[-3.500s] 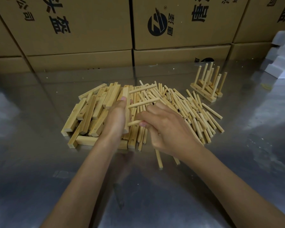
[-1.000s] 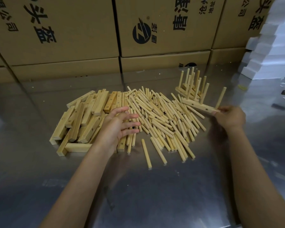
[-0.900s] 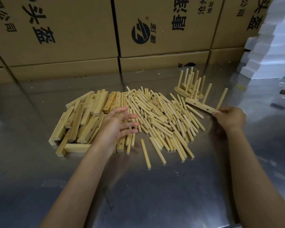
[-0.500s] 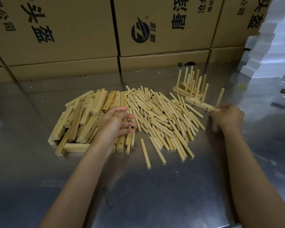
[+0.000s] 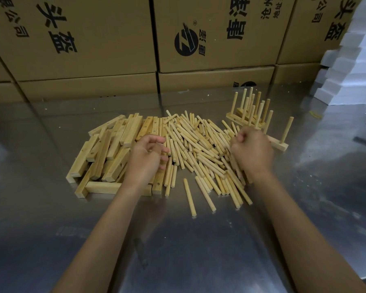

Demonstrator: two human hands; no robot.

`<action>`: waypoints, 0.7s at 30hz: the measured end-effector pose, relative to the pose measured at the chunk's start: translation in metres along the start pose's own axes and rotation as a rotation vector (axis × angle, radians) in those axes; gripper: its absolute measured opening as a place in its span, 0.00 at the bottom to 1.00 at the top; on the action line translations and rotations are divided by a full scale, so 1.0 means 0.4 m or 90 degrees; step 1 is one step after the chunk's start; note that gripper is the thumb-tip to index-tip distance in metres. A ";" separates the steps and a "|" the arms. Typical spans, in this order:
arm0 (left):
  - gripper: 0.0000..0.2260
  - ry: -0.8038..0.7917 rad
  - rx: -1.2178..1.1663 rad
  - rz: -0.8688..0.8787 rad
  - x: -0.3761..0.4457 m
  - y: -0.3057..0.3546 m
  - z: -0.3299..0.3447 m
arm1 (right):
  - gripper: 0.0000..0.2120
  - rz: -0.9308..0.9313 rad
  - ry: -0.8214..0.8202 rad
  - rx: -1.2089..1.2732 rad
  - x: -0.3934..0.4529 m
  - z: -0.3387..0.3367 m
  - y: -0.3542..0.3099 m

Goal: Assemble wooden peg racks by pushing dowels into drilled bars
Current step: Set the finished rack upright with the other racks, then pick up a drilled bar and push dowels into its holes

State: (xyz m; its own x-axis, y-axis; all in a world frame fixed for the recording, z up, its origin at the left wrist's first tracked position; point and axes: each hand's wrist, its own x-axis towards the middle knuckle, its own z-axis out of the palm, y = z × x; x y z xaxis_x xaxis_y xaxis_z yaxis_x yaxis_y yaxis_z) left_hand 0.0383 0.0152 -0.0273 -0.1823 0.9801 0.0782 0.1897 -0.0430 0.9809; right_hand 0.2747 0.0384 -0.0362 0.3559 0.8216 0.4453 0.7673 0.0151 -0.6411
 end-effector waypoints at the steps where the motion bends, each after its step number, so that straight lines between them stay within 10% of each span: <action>1: 0.09 0.018 0.047 0.027 -0.001 -0.003 0.000 | 0.12 -0.046 -0.036 0.001 -0.018 0.014 -0.021; 8: 0.12 0.253 0.552 0.218 0.033 -0.031 -0.093 | 0.14 -0.275 -0.237 0.055 -0.125 0.071 -0.108; 21: 0.16 0.284 0.730 0.120 0.104 -0.053 -0.119 | 0.13 -0.266 -0.205 0.077 -0.130 0.089 -0.109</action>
State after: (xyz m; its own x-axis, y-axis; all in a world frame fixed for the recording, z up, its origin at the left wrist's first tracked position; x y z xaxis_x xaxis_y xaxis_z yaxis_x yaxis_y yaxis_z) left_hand -0.0192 0.0476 -0.0364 -0.3300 0.8157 0.4751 0.9401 0.2382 0.2440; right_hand 0.2037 0.0151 -0.0537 -0.1627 0.8642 0.4762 0.7348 0.4282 -0.5260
